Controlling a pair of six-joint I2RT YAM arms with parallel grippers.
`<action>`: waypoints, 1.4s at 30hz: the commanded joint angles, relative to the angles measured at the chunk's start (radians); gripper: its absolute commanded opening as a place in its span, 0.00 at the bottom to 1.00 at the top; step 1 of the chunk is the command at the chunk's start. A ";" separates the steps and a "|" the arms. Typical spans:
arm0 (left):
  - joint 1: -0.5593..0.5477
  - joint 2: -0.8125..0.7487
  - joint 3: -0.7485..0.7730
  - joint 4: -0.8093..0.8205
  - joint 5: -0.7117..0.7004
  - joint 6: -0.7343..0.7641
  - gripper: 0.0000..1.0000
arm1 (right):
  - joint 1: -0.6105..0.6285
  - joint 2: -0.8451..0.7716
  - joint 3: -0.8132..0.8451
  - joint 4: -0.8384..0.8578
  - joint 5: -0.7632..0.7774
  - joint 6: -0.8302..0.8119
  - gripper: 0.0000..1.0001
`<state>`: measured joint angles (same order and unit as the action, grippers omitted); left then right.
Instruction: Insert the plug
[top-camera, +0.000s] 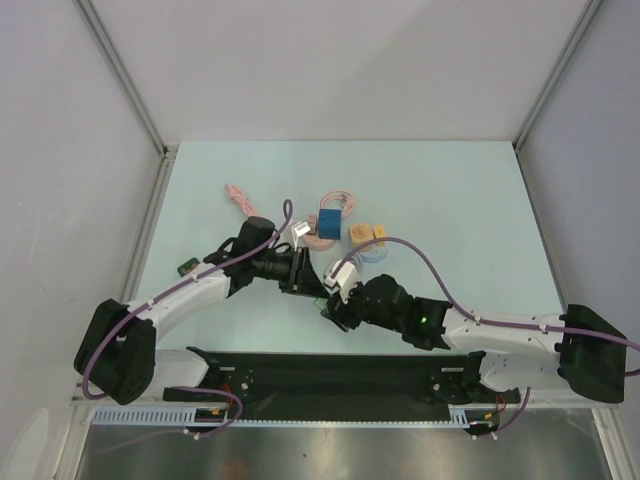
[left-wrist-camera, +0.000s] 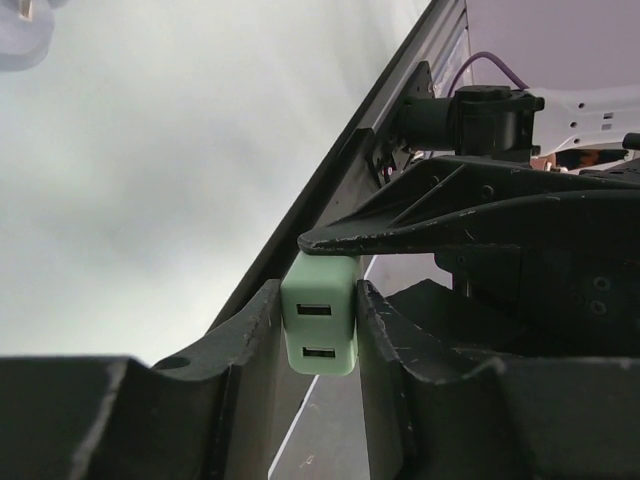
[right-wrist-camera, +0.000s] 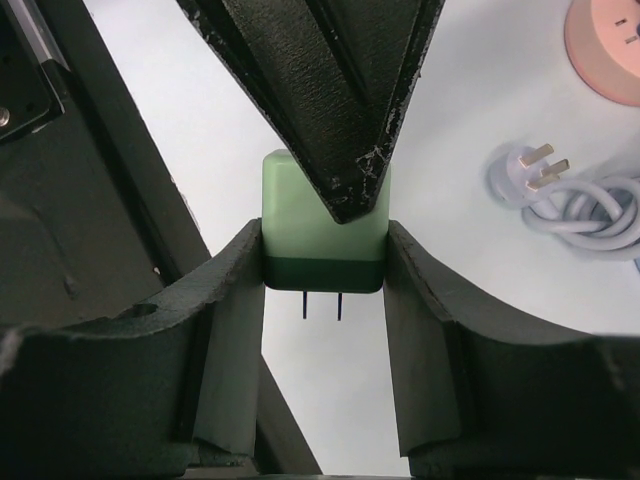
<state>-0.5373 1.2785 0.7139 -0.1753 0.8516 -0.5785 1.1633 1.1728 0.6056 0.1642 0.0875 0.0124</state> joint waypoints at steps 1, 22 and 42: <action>-0.030 -0.002 0.010 0.002 0.064 -0.017 0.36 | 0.001 -0.019 -0.012 0.133 0.000 -0.035 0.00; -0.029 0.035 0.238 -0.334 -0.086 0.256 0.00 | -0.028 -0.082 -0.063 0.186 -0.034 -0.017 0.71; 0.123 0.021 0.438 -0.500 -0.948 1.175 0.00 | -0.220 -0.624 -0.181 -0.003 -0.110 0.083 1.00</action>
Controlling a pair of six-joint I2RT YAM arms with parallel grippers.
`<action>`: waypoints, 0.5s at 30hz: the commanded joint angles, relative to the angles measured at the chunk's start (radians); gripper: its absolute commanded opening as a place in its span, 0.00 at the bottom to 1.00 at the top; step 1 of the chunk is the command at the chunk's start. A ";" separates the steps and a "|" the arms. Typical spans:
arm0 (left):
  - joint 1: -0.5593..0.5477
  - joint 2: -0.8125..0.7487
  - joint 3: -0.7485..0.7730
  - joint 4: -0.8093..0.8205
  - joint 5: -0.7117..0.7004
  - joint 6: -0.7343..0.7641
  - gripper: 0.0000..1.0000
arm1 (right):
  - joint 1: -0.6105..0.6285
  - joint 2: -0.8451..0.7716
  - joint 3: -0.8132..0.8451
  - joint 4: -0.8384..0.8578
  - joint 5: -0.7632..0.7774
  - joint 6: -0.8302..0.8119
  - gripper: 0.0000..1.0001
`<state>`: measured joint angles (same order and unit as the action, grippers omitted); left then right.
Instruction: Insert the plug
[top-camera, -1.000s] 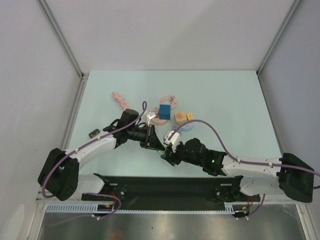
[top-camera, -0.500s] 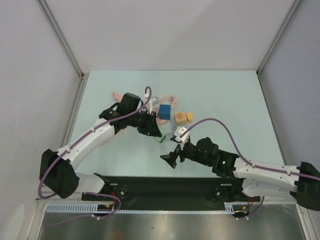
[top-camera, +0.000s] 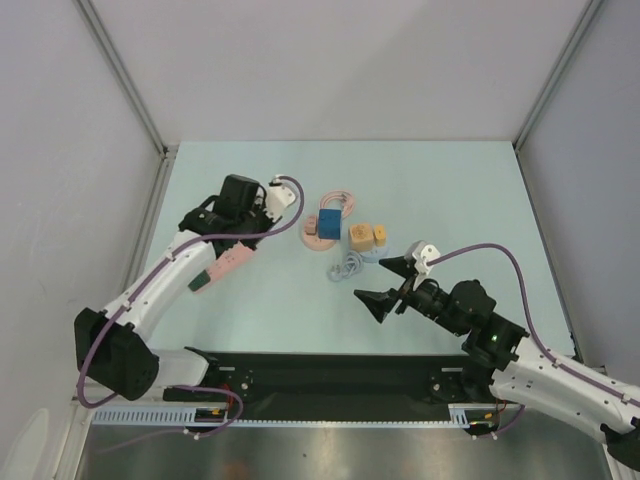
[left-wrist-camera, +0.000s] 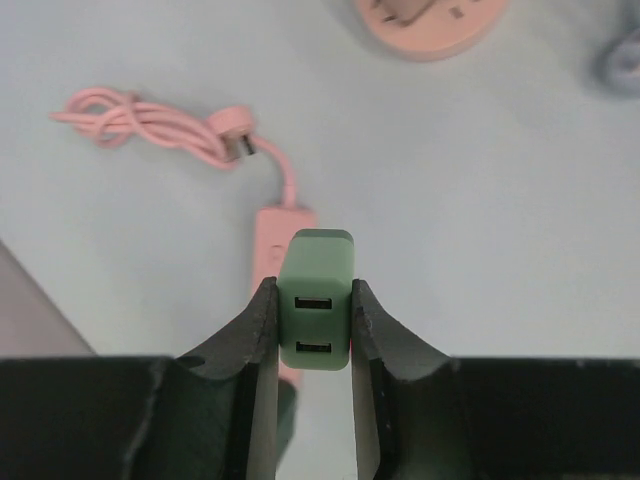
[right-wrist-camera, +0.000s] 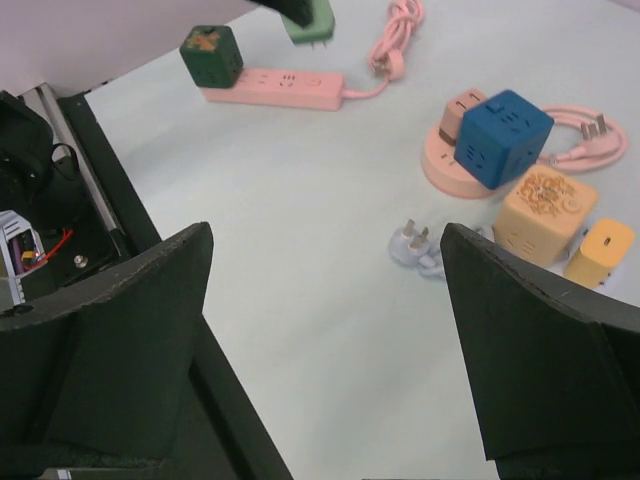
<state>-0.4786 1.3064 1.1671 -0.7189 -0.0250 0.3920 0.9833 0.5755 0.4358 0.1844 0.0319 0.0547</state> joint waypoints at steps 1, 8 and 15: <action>0.105 -0.013 -0.033 0.073 -0.026 0.234 0.00 | -0.052 -0.028 -0.015 -0.023 -0.073 0.054 1.00; 0.284 -0.016 -0.083 0.075 0.051 0.366 0.00 | -0.109 -0.036 -0.028 -0.017 -0.118 0.080 1.00; 0.360 0.102 -0.034 0.024 0.241 0.357 0.00 | -0.132 -0.019 -0.043 0.015 -0.155 0.105 1.00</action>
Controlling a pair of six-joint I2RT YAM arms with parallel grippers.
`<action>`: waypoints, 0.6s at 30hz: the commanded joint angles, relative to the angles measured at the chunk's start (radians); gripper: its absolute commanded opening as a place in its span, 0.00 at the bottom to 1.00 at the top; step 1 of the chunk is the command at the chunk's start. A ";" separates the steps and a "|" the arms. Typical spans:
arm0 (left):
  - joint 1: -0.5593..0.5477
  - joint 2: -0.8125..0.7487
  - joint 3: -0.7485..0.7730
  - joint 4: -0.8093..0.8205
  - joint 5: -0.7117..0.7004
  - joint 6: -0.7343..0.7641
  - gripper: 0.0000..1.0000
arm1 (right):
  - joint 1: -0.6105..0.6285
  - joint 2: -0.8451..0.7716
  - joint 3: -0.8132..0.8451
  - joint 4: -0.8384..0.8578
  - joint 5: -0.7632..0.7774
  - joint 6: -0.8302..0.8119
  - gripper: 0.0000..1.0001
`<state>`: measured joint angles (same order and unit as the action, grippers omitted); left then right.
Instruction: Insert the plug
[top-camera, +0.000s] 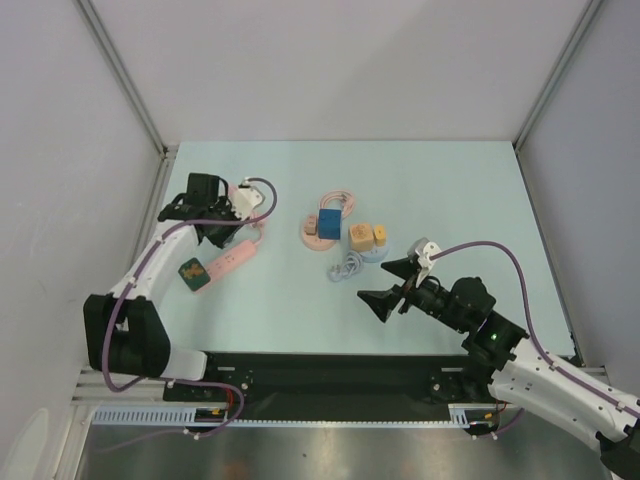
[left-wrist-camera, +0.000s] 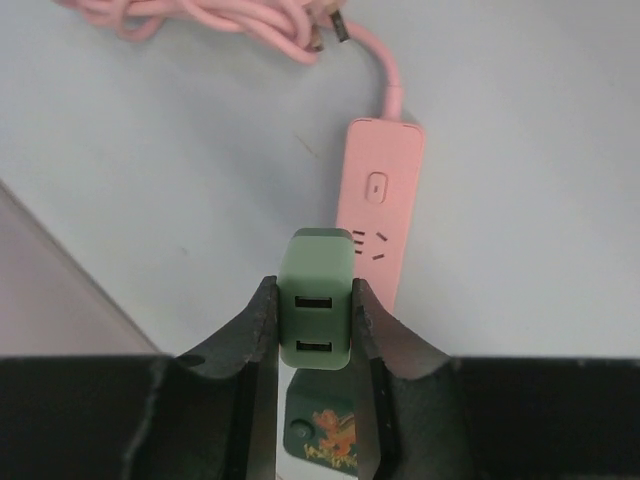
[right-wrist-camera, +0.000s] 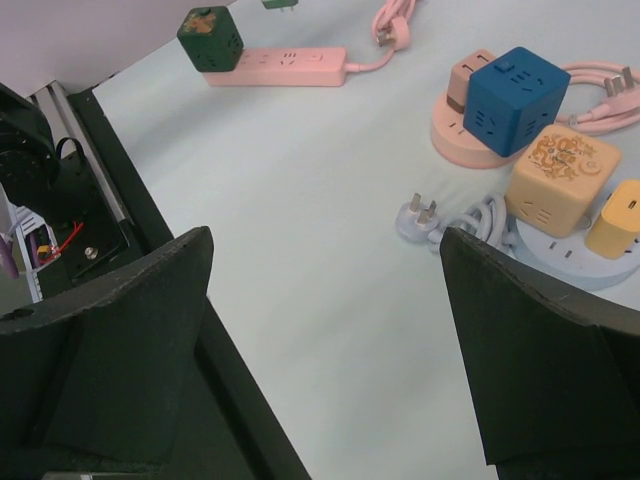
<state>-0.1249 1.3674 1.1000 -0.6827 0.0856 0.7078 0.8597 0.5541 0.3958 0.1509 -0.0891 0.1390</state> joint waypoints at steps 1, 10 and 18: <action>0.007 0.062 0.034 -0.012 0.143 0.038 0.00 | -0.008 0.004 0.000 0.049 -0.035 0.022 0.99; 0.042 0.098 0.011 -0.012 0.140 0.067 0.00 | -0.013 0.004 -0.011 0.058 -0.054 0.034 1.00; 0.073 0.062 -0.097 0.063 0.180 0.075 0.00 | -0.016 0.015 -0.011 0.075 -0.069 0.043 1.00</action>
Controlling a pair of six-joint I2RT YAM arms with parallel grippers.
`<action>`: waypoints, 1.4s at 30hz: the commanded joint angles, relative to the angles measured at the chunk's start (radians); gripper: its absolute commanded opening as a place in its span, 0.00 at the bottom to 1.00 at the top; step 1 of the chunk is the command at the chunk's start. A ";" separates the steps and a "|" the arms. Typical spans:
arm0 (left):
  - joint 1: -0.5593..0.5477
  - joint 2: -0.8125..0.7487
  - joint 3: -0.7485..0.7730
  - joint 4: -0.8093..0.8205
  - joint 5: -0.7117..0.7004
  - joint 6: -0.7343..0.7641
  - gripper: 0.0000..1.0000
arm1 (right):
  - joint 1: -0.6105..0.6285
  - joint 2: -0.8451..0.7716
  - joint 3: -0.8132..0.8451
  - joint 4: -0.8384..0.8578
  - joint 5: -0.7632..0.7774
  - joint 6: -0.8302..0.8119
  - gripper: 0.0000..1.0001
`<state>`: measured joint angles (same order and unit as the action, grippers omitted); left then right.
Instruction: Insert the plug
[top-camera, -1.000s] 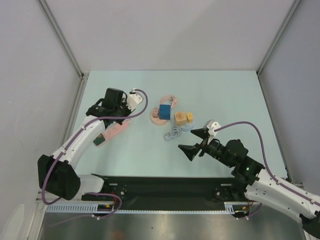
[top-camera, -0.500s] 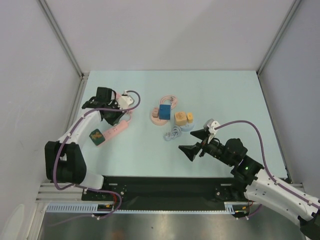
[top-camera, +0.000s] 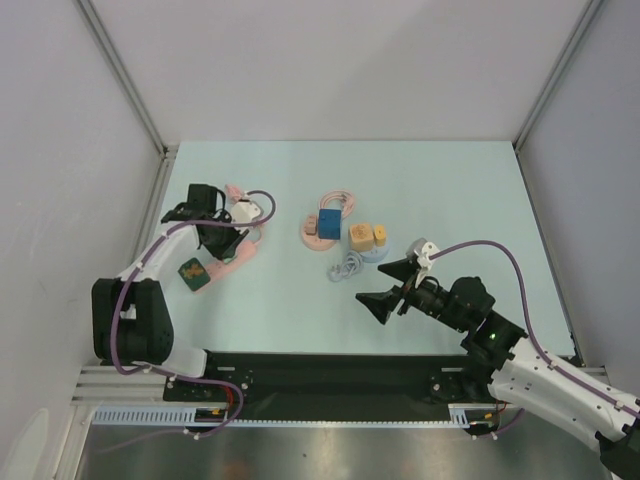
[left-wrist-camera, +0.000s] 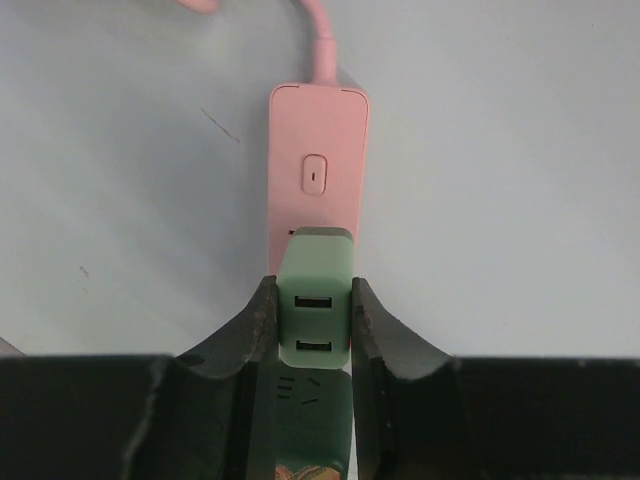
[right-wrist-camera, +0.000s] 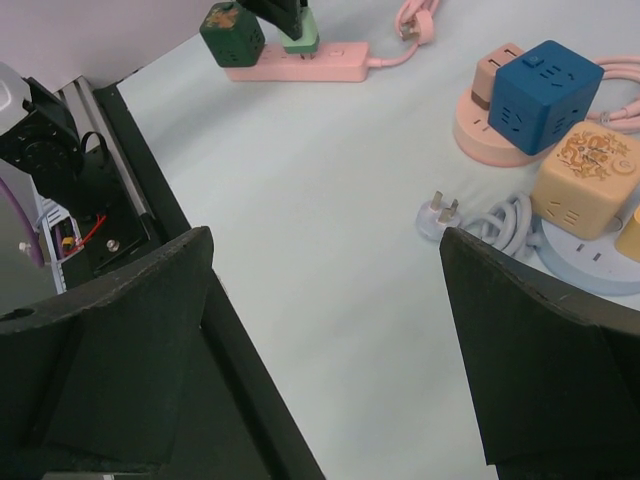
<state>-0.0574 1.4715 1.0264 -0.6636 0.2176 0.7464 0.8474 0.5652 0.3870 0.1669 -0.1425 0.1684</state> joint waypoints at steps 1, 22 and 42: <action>0.008 -0.036 -0.023 0.045 0.049 0.037 0.00 | -0.005 0.005 -0.003 0.063 -0.016 0.014 1.00; 0.051 0.062 -0.038 0.117 0.068 0.057 0.00 | -0.013 0.005 -0.010 0.071 -0.023 0.017 1.00; 0.054 0.139 -0.175 0.240 0.000 -0.010 0.00 | -0.028 -0.028 -0.020 0.066 -0.035 0.031 1.00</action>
<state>-0.0162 1.4918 0.9142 -0.4774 0.2405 0.7601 0.8253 0.5526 0.3691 0.2005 -0.1669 0.1913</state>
